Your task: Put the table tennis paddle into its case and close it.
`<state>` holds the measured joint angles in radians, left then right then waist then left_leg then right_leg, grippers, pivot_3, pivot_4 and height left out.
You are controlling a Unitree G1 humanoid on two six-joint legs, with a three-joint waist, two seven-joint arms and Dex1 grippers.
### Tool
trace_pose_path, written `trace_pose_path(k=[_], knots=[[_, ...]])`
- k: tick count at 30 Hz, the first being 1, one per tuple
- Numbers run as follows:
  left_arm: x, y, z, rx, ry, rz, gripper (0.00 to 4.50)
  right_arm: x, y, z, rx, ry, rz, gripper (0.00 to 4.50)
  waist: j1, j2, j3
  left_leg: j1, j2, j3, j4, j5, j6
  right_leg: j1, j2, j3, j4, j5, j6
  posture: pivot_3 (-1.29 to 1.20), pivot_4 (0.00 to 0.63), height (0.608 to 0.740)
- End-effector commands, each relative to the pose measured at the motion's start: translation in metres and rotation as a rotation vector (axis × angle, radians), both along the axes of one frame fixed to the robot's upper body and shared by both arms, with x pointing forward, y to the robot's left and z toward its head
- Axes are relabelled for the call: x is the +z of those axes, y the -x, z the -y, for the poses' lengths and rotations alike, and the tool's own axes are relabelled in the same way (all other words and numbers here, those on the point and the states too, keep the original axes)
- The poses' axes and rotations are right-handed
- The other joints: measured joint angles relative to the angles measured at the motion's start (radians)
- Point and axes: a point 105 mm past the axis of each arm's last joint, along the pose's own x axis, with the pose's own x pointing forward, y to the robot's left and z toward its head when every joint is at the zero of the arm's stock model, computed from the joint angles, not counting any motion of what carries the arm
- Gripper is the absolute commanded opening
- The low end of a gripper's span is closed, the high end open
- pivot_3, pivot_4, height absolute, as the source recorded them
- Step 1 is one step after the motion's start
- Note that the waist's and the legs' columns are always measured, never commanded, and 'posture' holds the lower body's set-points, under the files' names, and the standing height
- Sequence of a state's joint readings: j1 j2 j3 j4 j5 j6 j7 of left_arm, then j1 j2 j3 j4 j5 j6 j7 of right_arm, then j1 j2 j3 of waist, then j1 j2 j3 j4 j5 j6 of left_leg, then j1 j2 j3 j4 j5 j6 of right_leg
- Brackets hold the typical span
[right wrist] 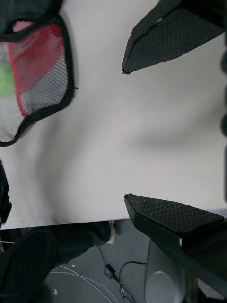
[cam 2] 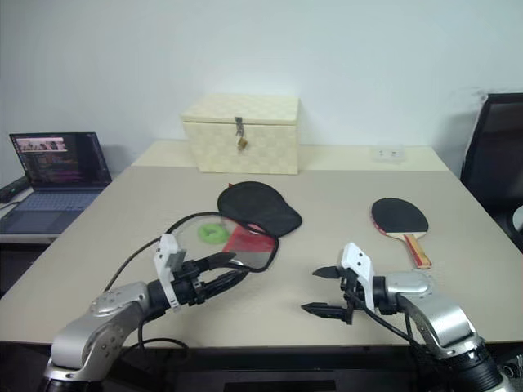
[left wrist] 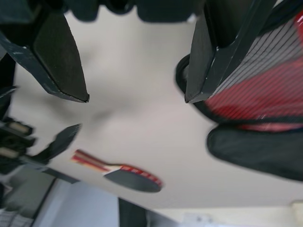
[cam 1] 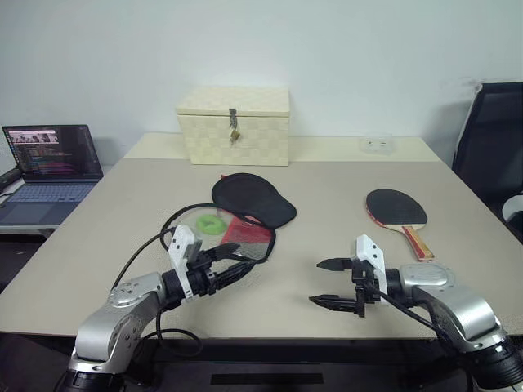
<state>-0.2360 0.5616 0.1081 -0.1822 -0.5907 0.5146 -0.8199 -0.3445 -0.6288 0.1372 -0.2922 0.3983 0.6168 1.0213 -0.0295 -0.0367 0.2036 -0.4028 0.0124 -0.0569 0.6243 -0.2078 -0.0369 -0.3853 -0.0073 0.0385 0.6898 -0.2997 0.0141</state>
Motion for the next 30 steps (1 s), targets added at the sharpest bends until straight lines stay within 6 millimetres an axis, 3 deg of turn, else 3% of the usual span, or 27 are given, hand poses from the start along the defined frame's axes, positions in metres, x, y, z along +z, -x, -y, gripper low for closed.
trace_pose_path(k=[1,12,20,22,30], knots=[[0.010,-0.005,0.005,-0.017,0.001,0.066,3.52,0.013,0.001,0.006,-0.015,-0.004,0.047,4.46,0.000,0.000,0.000,0.000,0.000,0.000,0.000,0.000,0.000,0.000,0.000,0.000,0.000,0.000,0.000,0.00,0.150,0.740],[-0.002,-0.029,0.008,-0.075,-0.023,0.051,3.52,0.030,0.000,0.020,-0.080,0.006,0.077,4.46,0.000,0.000,0.000,0.000,-0.001,0.001,0.000,0.000,0.000,0.001,0.000,0.000,-0.002,0.001,0.001,0.00,0.150,0.740],[-0.008,-0.059,0.003,-0.130,-0.118,0.035,3.52,0.043,0.006,-0.003,0.011,-0.034,0.089,4.46,-0.001,0.000,0.000,-0.001,0.000,0.001,0.000,0.000,0.000,0.000,0.004,0.000,-0.002,0.001,0.002,0.00,0.150,0.740],[-0.014,-0.064,0.011,-0.168,-0.145,0.005,3.52,0.048,0.009,-0.002,0.036,-0.037,0.099,4.46,-0.001,0.000,0.000,-0.001,-0.001,0.001,0.000,0.000,0.000,0.000,0.004,0.000,-0.002,0.001,0.002,0.00,0.150,0.740],[-0.031,-0.064,0.028,-0.320,-0.231,-0.027,3.52,0.045,0.010,-0.004,0.019,-0.047,0.116,4.46,-0.001,0.000,0.000,-0.007,-0.002,0.000,0.002,0.000,0.000,-0.003,0.004,-0.001,-0.004,0.004,0.000,0.00,0.150,0.740]])
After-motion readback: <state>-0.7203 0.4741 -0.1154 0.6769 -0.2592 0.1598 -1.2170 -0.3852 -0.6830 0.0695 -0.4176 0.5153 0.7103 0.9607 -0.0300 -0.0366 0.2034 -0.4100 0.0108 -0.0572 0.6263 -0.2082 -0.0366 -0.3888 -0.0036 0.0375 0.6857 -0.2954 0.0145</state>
